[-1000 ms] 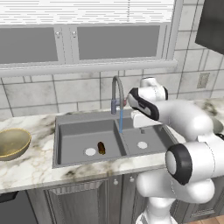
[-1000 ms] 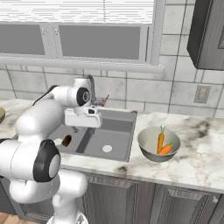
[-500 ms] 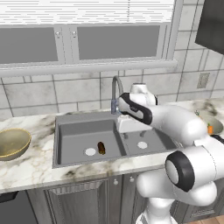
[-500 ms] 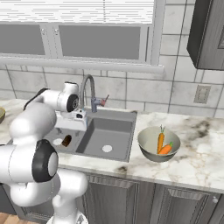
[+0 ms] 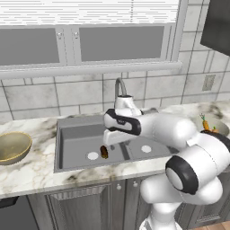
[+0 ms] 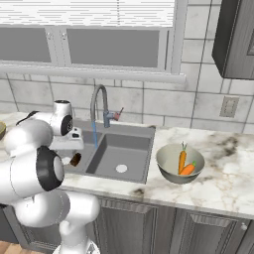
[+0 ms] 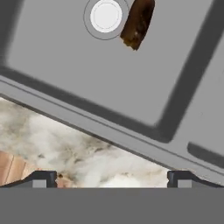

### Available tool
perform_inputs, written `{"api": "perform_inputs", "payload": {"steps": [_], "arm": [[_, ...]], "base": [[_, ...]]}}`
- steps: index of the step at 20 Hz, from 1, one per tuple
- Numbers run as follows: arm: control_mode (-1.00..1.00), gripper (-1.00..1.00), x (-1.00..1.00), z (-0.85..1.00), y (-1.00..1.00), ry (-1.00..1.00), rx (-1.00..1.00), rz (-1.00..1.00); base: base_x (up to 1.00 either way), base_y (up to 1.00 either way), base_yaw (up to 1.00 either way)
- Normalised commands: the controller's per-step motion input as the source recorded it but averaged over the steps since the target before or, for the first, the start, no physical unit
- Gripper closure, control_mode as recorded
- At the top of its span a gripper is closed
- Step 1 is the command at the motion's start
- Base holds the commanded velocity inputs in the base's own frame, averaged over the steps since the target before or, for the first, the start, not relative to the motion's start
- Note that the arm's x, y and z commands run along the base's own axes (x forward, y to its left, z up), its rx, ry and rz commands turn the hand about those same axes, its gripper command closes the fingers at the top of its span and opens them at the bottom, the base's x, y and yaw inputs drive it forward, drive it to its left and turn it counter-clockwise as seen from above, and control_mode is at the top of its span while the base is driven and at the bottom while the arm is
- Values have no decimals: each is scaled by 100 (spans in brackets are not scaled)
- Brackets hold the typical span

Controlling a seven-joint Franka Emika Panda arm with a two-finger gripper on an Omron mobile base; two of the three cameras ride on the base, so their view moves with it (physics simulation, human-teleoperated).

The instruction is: Pick the carrots from the sink and place them in one bowl. Place the sweet potato in the other bowl. Then turn off the sink faucet.

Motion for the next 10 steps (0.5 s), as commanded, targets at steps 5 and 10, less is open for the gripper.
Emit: {"api": "perform_inputs", "payload": {"steps": [5, 10], "arm": [[-100, -100, 72, -4, 22, 1, 1, 3], [-100, -100, 39, -4, 0, 0, 0, -9]], "base": [[0, 0, 0], [0, 0, 0]]}}
